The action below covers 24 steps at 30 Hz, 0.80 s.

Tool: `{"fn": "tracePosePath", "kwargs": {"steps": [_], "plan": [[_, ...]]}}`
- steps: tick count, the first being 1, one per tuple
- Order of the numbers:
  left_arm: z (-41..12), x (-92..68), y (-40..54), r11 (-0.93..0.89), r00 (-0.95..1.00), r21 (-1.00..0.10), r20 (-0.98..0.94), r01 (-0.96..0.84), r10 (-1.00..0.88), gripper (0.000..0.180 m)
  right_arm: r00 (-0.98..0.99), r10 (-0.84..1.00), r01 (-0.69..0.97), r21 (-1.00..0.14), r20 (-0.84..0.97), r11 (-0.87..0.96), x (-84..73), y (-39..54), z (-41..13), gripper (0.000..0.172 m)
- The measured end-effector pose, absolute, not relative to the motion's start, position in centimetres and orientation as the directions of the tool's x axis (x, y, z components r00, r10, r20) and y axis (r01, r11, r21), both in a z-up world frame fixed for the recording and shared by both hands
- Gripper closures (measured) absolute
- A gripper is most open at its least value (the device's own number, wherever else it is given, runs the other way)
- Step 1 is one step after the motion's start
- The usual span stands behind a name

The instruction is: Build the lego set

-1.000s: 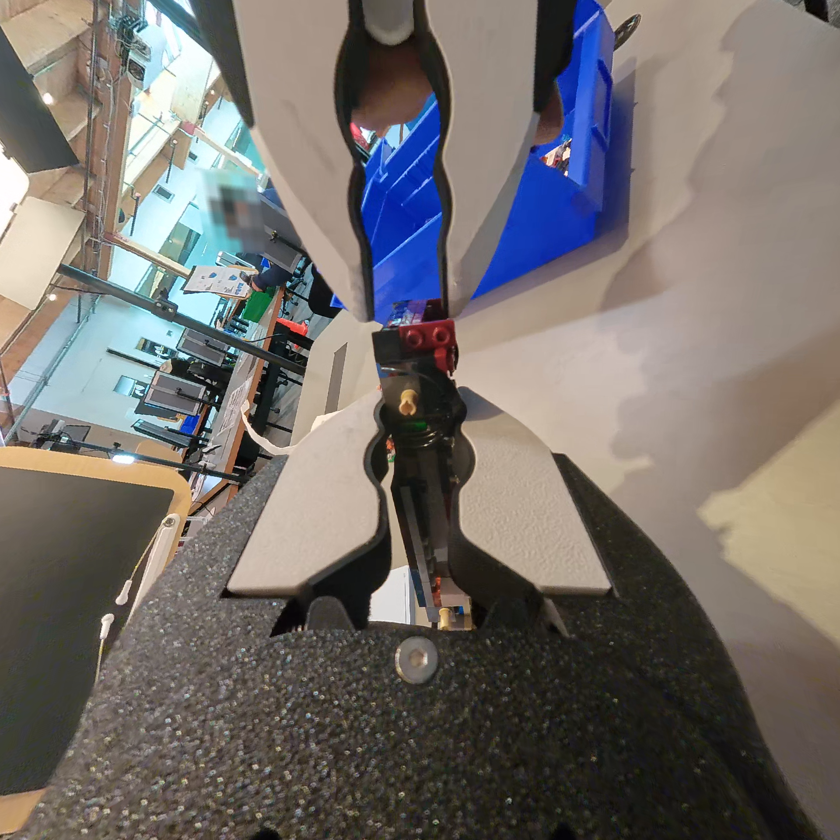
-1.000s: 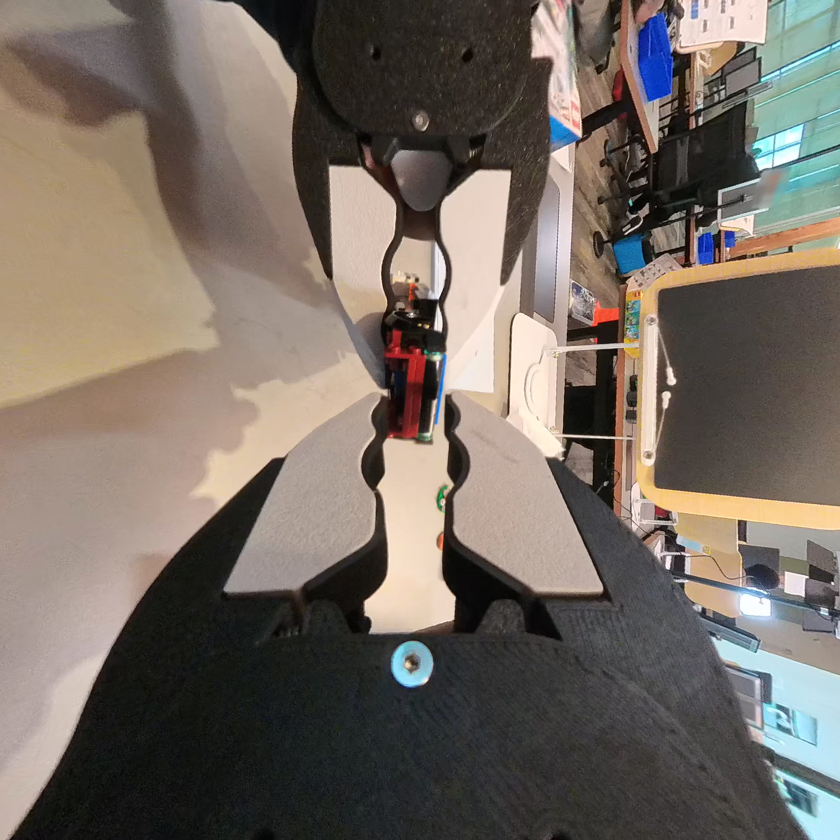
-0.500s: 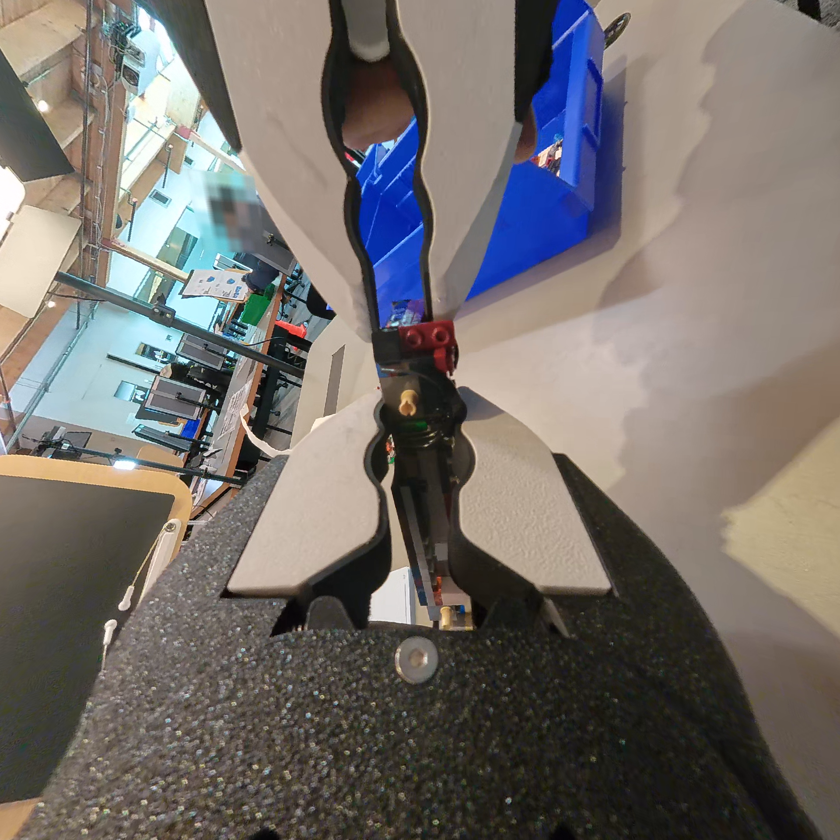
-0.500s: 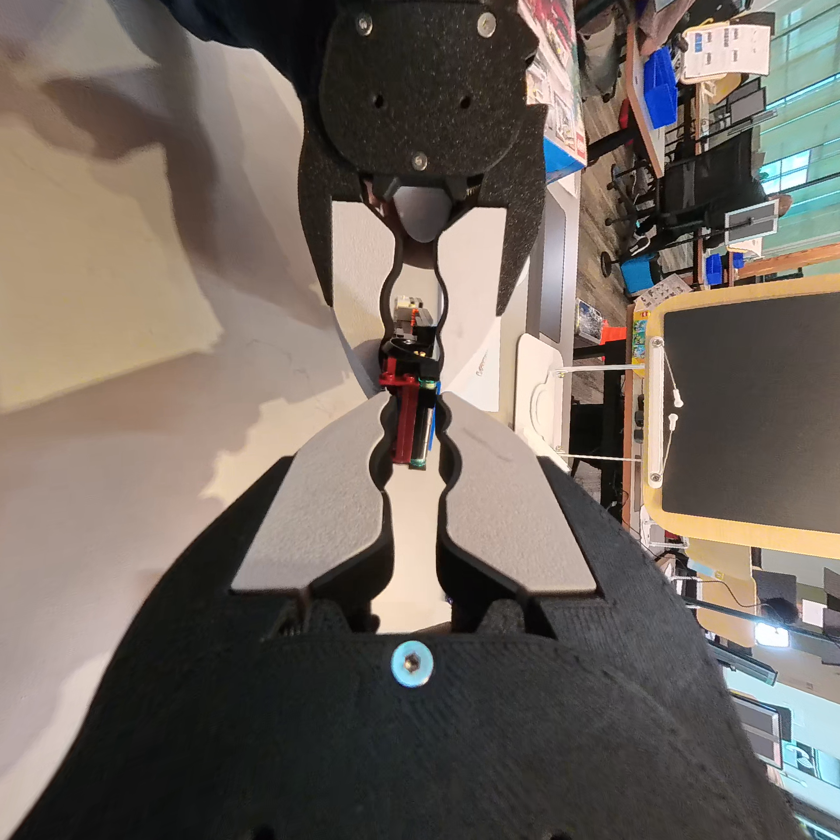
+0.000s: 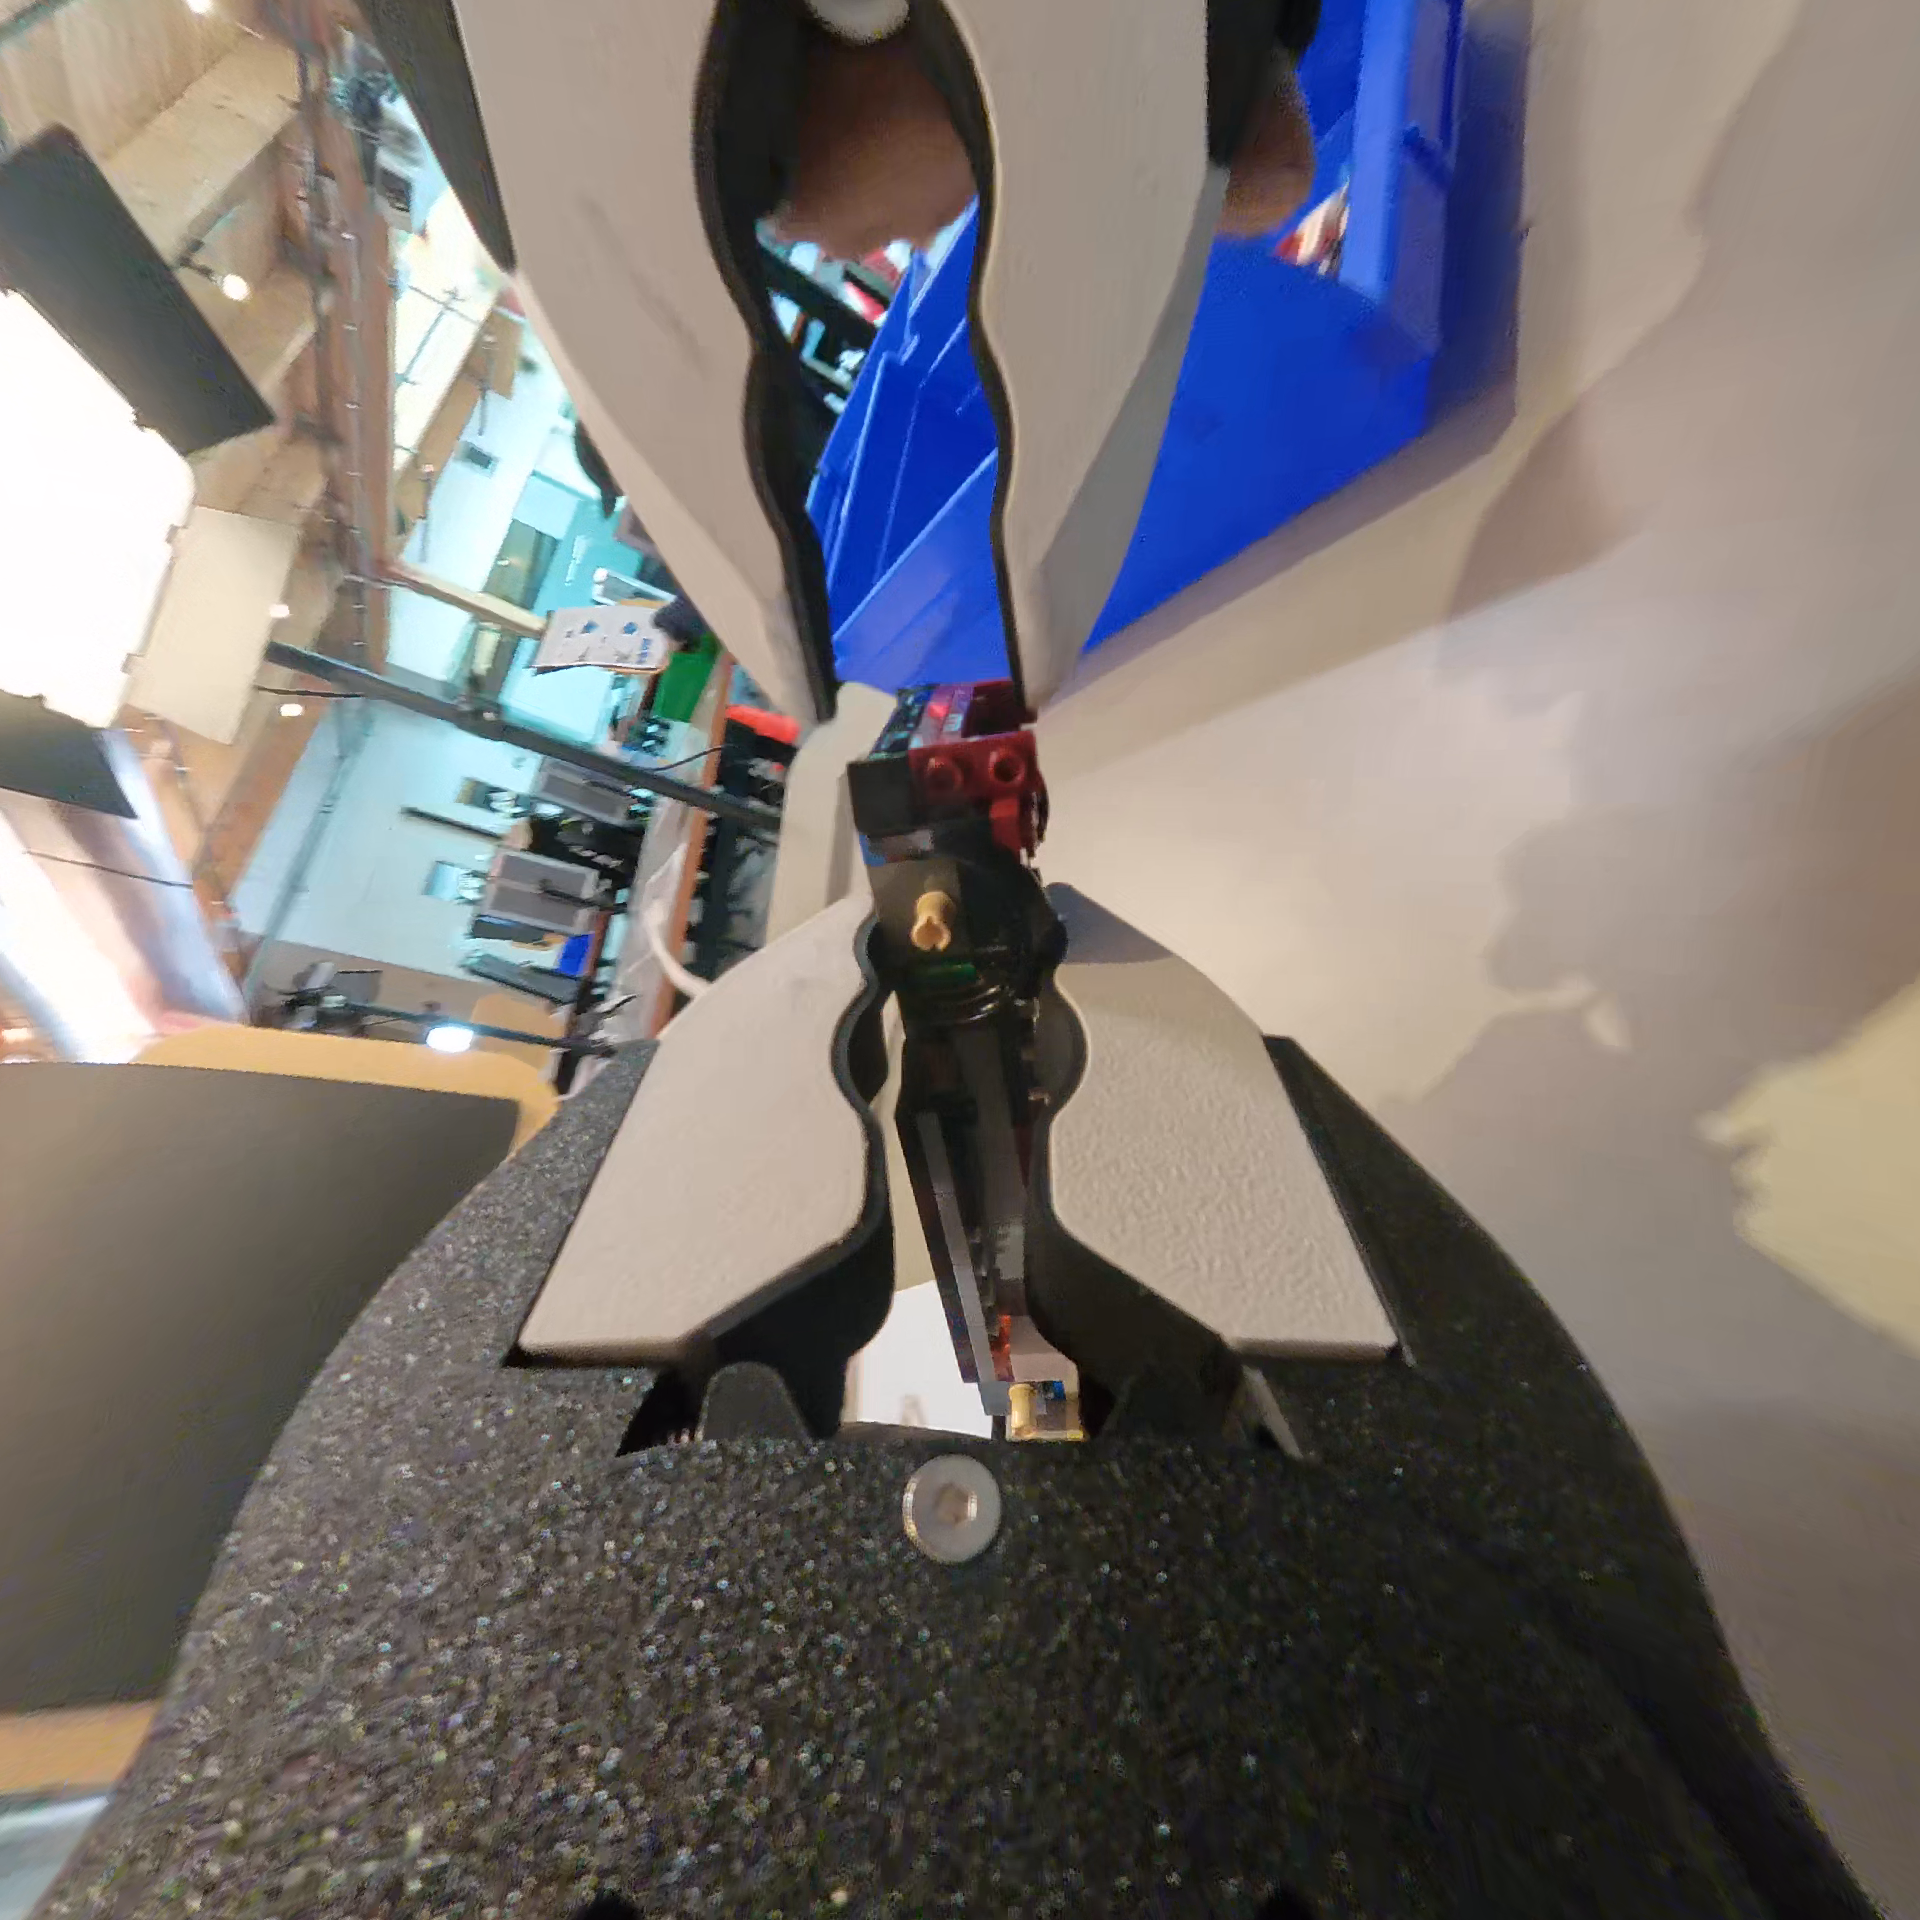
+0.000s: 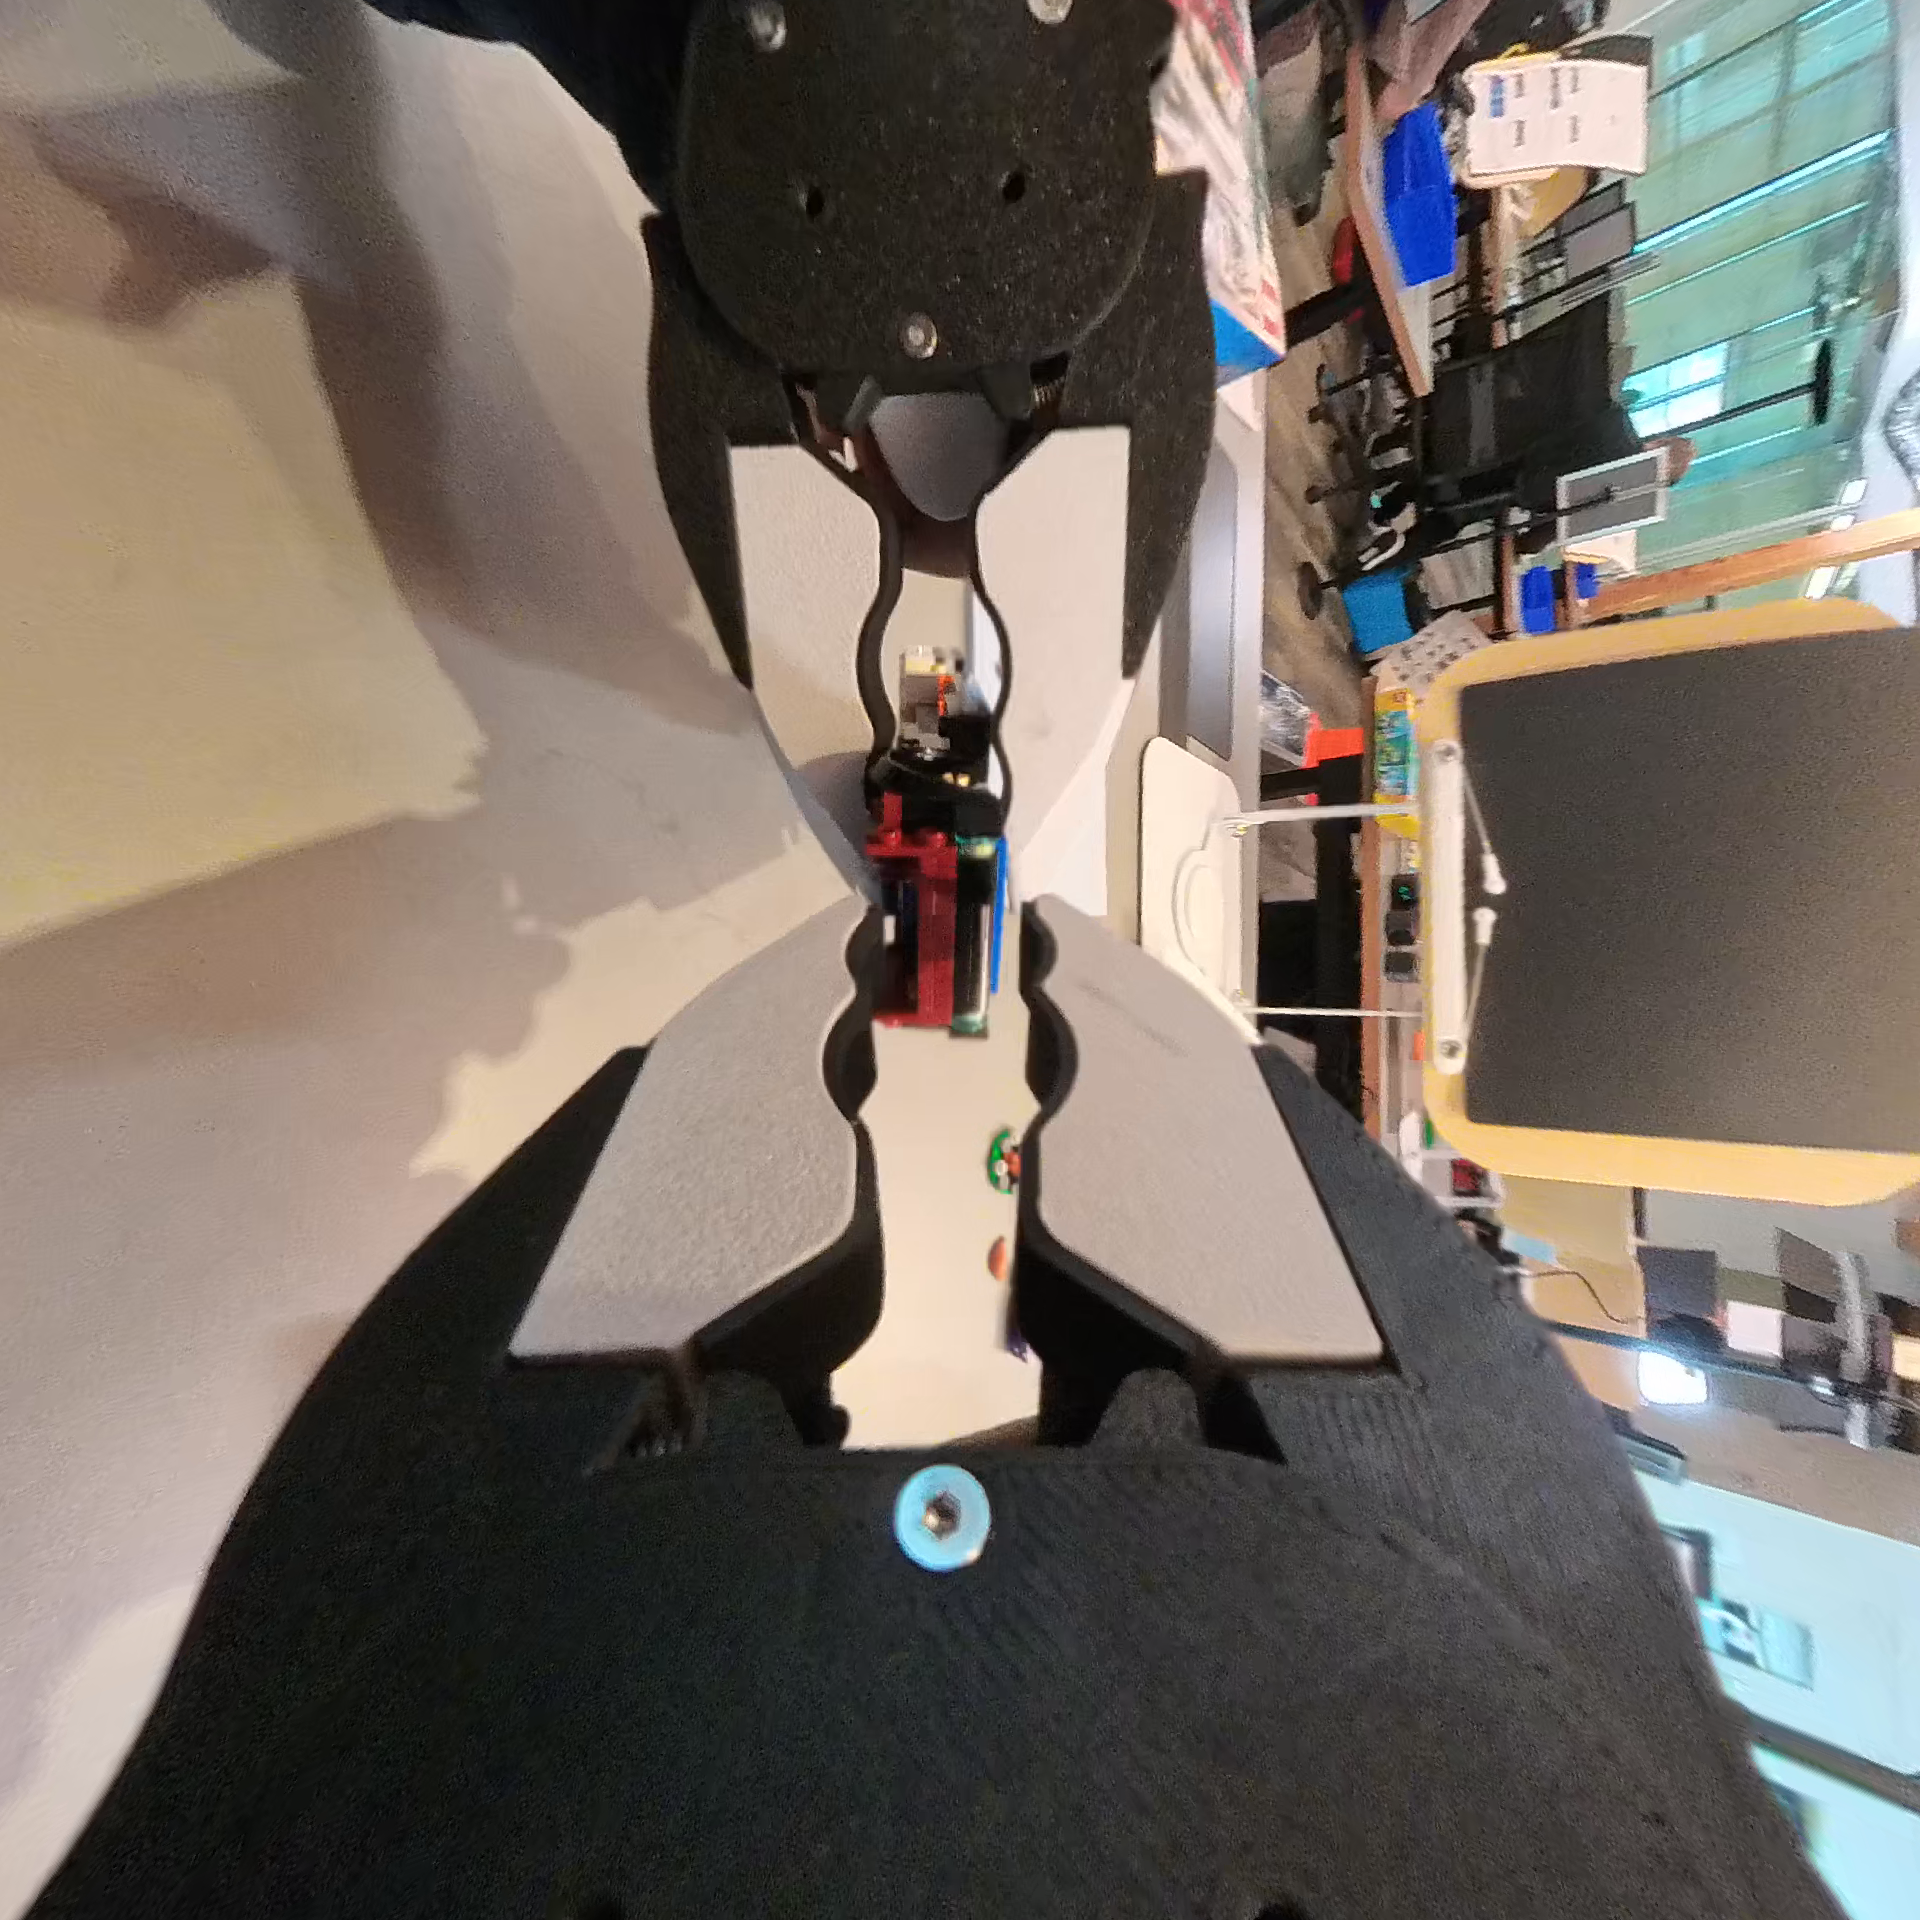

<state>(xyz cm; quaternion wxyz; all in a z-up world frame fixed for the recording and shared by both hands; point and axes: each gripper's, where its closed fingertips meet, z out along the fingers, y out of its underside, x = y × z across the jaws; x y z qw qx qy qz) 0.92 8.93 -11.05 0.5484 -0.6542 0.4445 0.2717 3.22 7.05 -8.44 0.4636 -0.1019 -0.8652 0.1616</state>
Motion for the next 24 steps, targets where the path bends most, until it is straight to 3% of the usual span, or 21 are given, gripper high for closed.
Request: {"fn": "tracePosePath", "kwargs": {"steps": [4, 8, 16, 24], "plan": [[-11.5, 0.2, 9.2, -0.041, 0.295, -0.292, -0.938, -0.955, -0.184, 0.156, -0.493, 0.330, 0.025, -0.366, 0.805, 0.930, 3.9, 7.7, -9.5, 0.145], [-12.0, 0.5, 9.7, -0.050, 0.185, -0.180, -0.973, -0.982, -0.139, 0.156, -0.400, 0.246, 0.030, -0.256, 0.883, 0.966, 3.8, 8.8, -10.7, 0.142], [-13.1, 1.3, 10.0, -0.042, 0.154, -0.150, -0.977, -0.988, -0.150, 0.156, -0.370, 0.190, 0.022, -0.196, 0.910, 0.980, 3.6, 9.1, -12.3, 0.136], [-13.0, 1.5, 9.9, -0.030, 0.169, -0.167, -0.975, -0.986, -0.146, 0.156, -0.262, 0.093, 0.043, -0.085, 0.960, 0.995, 2.3, 9.3, -12.5, 0.140]]}}
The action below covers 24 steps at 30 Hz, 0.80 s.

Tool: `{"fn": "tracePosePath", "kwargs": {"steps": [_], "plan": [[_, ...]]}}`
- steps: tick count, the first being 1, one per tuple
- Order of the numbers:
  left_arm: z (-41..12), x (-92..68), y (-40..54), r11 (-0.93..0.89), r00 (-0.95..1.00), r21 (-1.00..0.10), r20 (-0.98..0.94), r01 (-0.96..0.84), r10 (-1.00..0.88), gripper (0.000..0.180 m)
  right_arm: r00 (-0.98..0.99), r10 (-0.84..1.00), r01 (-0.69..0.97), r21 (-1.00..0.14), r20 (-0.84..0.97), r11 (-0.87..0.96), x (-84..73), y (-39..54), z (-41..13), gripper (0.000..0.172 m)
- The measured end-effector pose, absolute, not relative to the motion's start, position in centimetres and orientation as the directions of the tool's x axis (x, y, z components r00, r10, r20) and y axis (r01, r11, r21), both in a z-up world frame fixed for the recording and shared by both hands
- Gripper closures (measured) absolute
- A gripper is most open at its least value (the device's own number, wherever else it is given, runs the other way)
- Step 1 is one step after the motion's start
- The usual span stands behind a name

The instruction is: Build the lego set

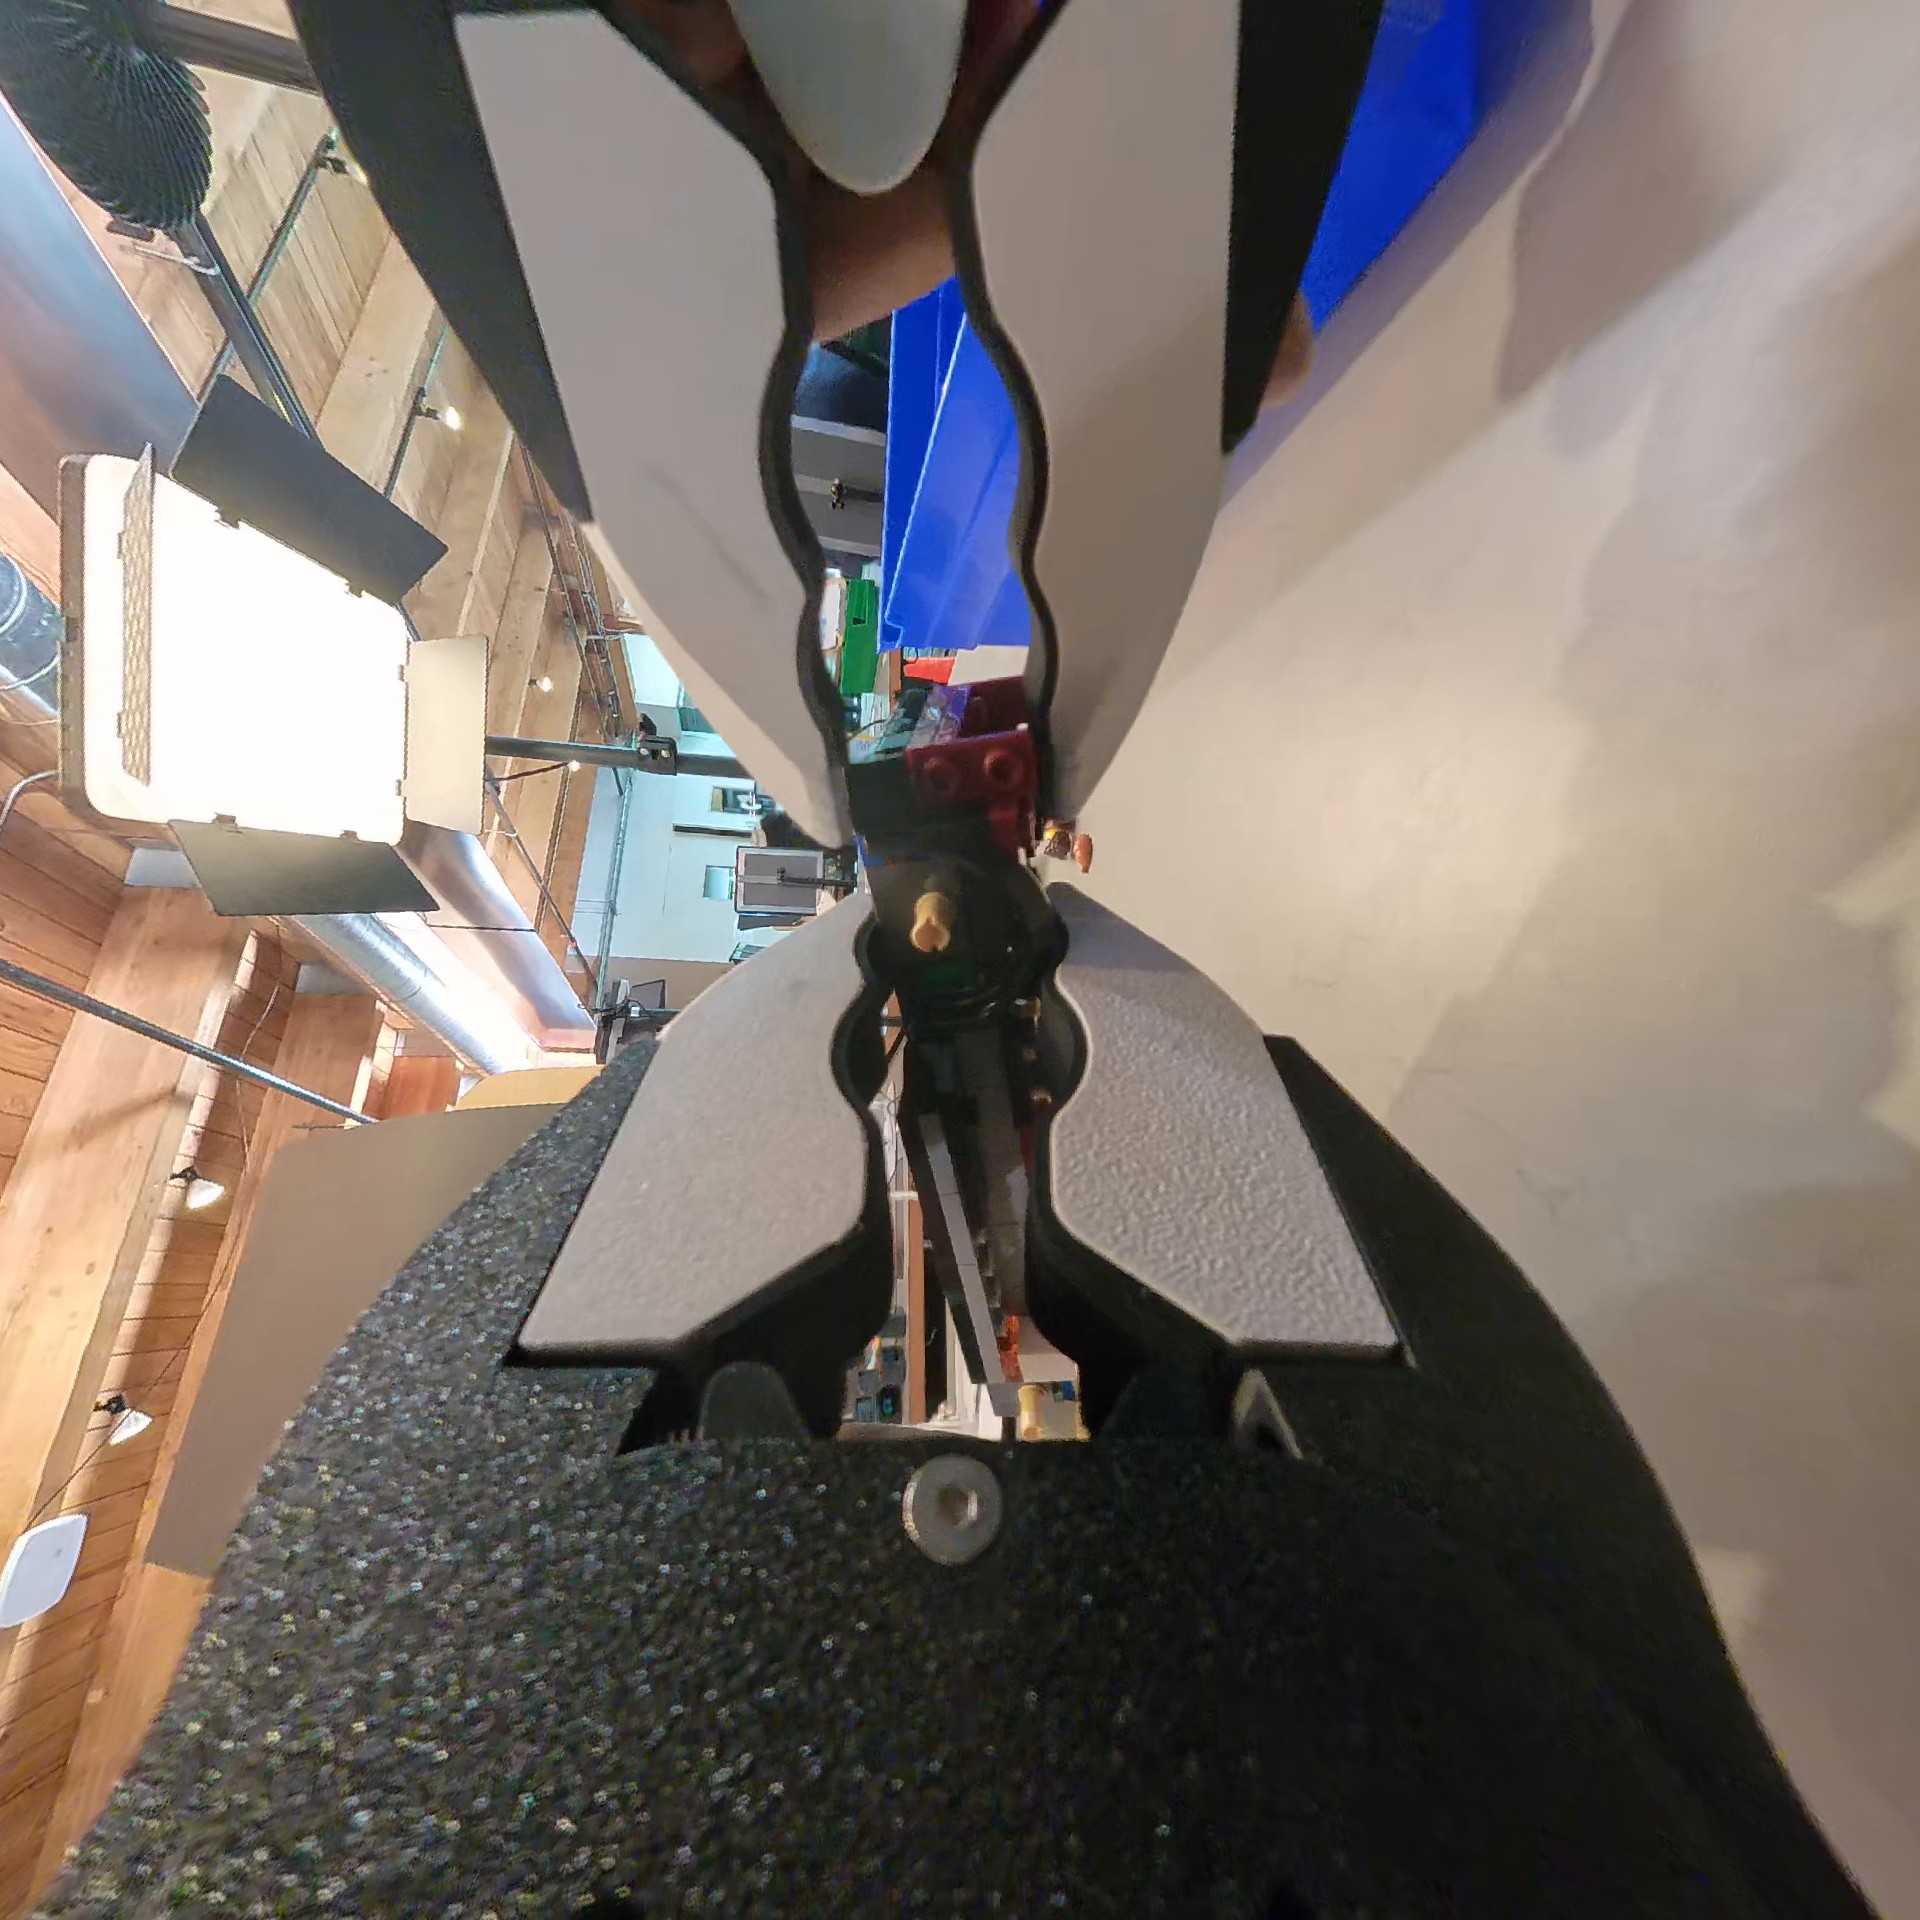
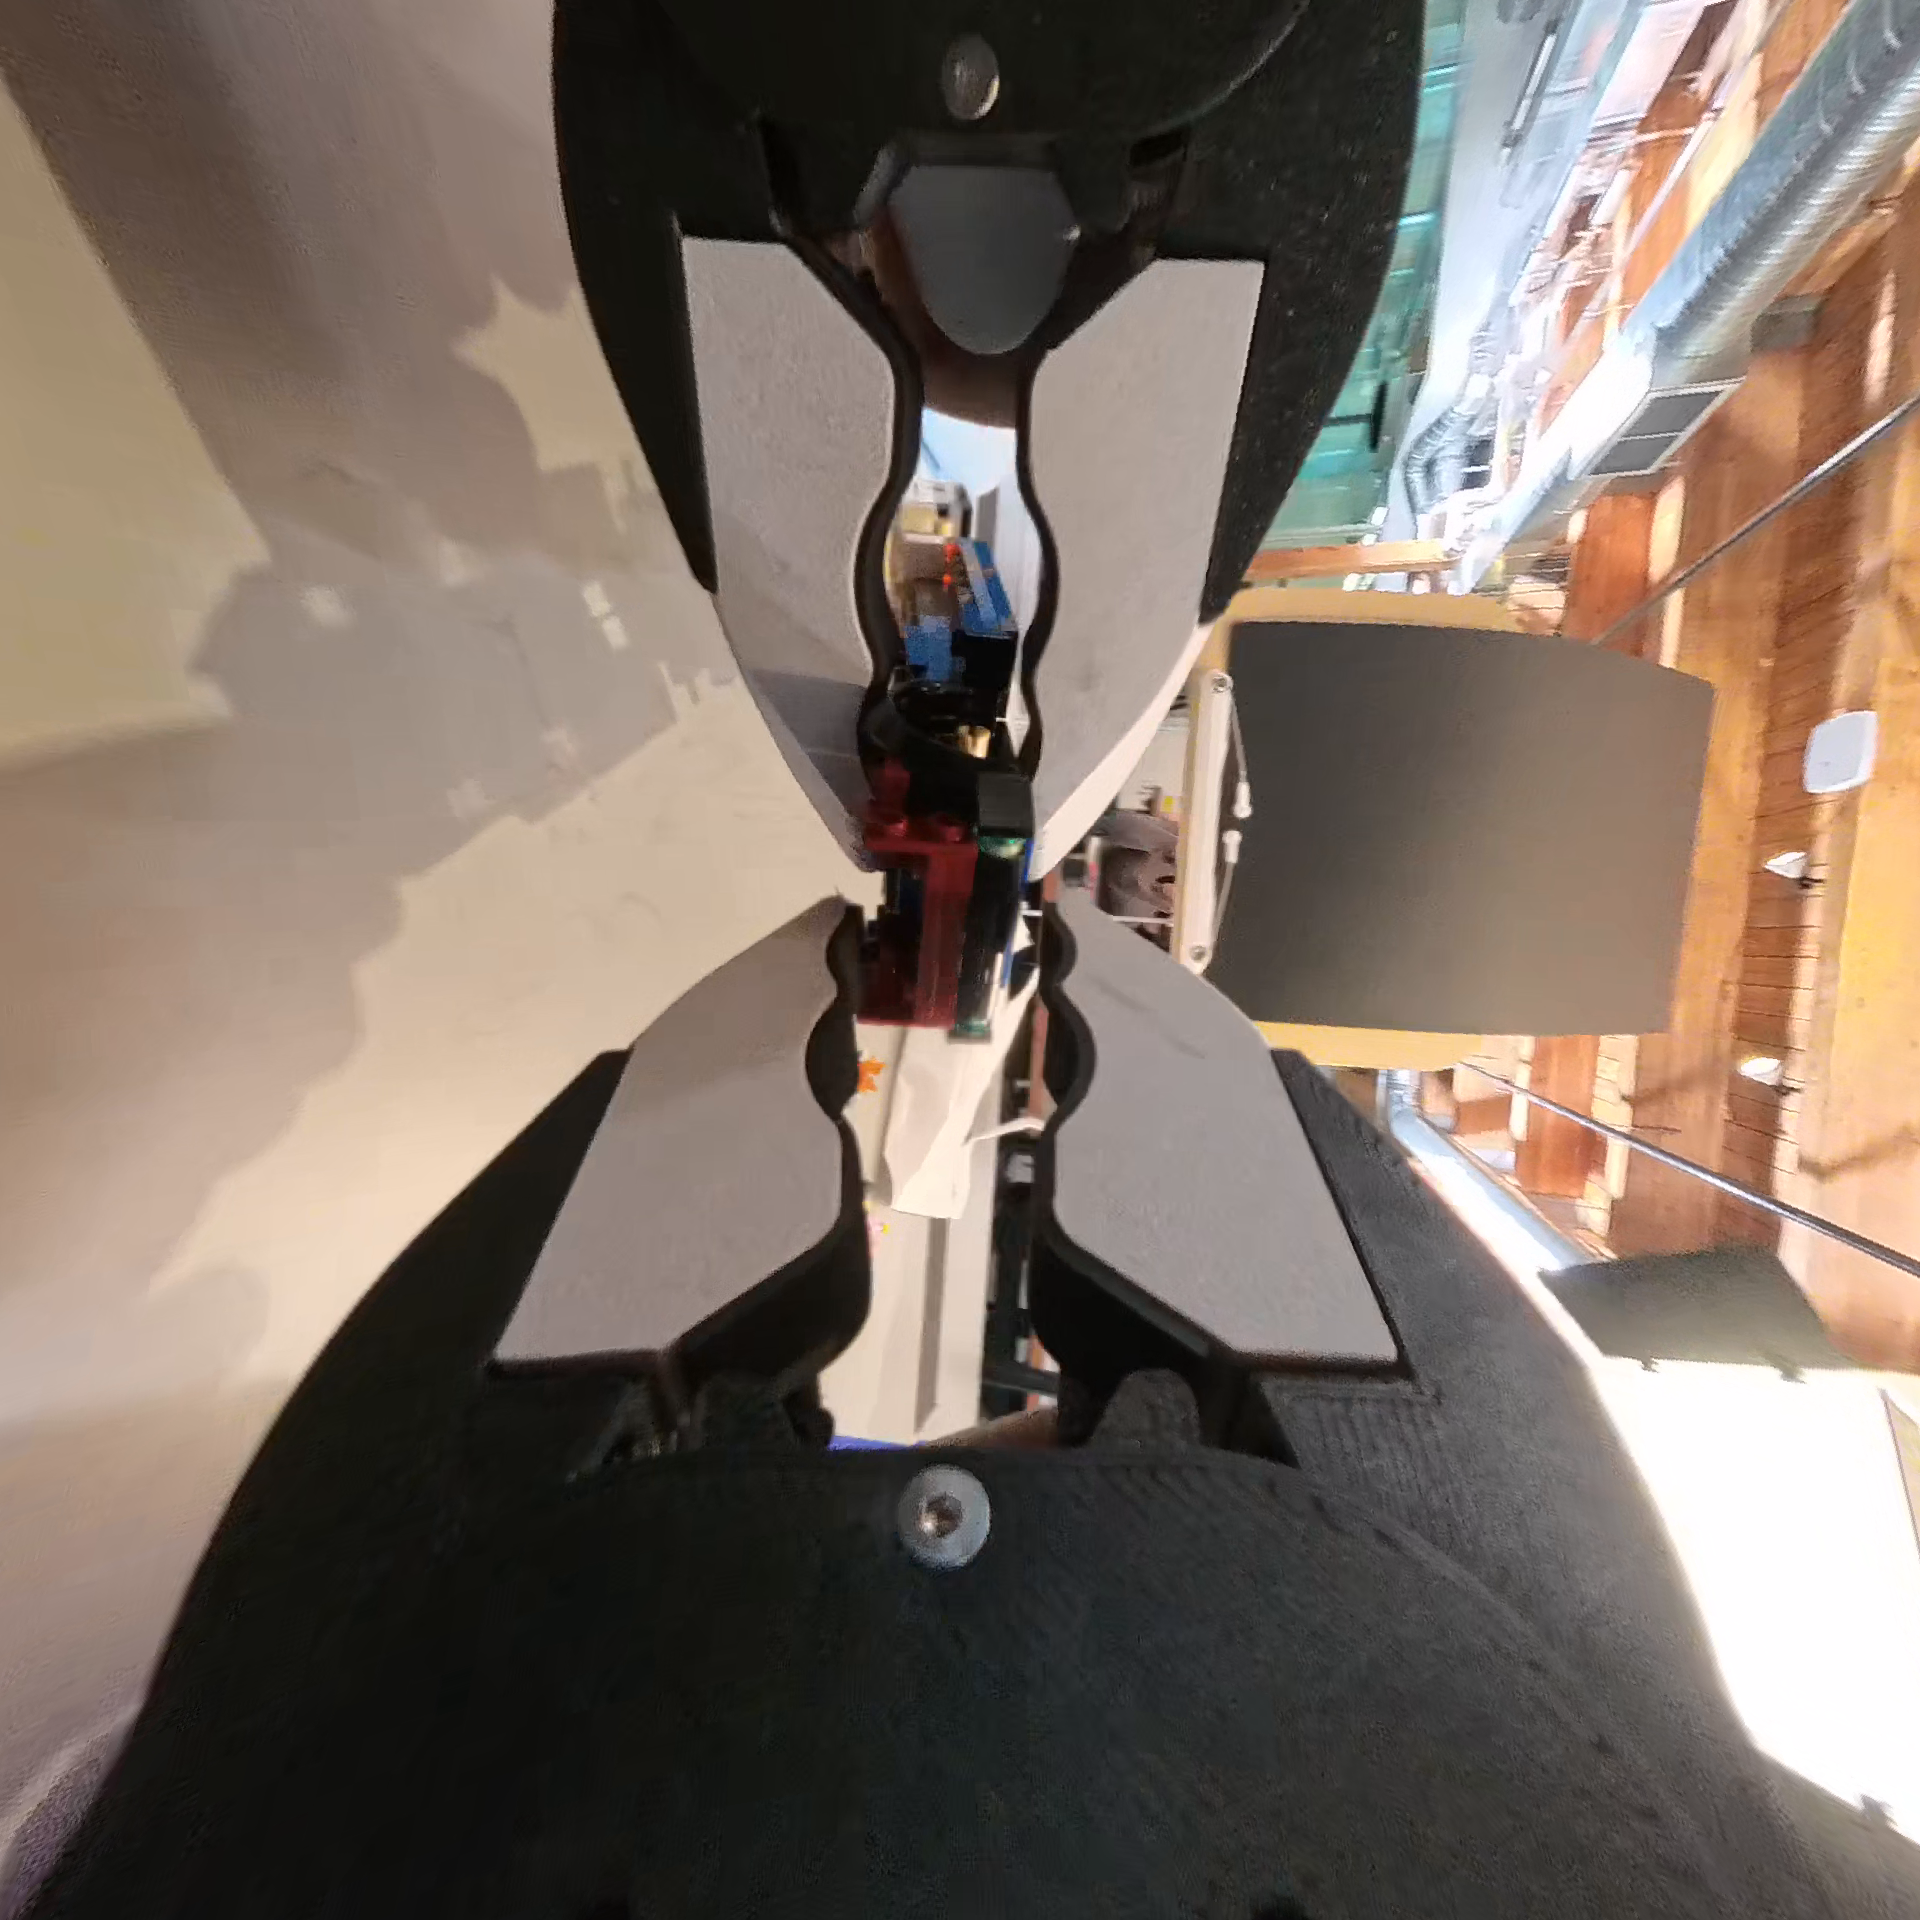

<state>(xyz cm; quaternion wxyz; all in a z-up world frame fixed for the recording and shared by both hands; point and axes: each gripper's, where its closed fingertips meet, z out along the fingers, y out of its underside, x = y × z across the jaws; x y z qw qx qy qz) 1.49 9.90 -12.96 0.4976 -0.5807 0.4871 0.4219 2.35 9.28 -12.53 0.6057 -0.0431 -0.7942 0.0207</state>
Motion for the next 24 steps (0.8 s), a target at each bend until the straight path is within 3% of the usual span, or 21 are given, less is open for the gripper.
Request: {"fn": "tracePosePath", "kwargs": {"steps": [3, 7, 10, 15, 19, 22, 24], "plan": [[-13.1, 1.2, 9.8, -0.038, 0.166, -0.162, -0.974, -0.986, -0.152, 0.156, -0.228, 0.041, 0.050, -0.031, 0.973, 0.998, 2.1, 9.2, -12.7, 0.142], [-13.4, 0.9, 9.8, -0.048, 0.163, -0.158, -0.974, -0.986, -0.159, 0.156, -0.236, 0.090, 0.078, -0.074, 0.968, 0.994, 1.7, 9.2, -13.1, 0.143], [-13.9, 0.6, 9.8, -0.050, 0.184, -0.178, -0.966, -0.983, -0.182, 0.154, -0.271, 0.210, 0.118, -0.184, 0.939, 0.976, 1.5, 9.3, -13.6, 0.145], [-14.3, -0.4, 9.6, -0.080, 0.283, -0.272, -0.939, -0.959, -0.197, 0.141, -0.306, 0.515, 0.234, -0.461, 0.801, 0.856, 0.8, 9.5, -14.6, 0.146], [-12.9, -1.8, 9.1, -0.096, 0.397, -0.386, -0.905, -0.917, -0.153, 0.127, -0.238, 0.778, 0.332, -0.704, 0.581, 0.627, 0.1, 10.5, -14.4, 0.146], [-11.8, -3.2, 8.7, -0.095, 0.499, -0.491, -0.860, -0.866, -0.103, 0.120, -0.149, 0.947, 0.411, -0.853, 0.284, 0.320, -0.4, 11.8, -14.7, 0.146], [-11.2, -4.1, 8.4, -0.089, 0.571, -0.565, -0.817, -0.820, -0.079, 0.120, -0.078, 0.996, 0.454, -0.888, 0.034, 0.066, -0.5, 12.6, -15.5, 0.146]]}}
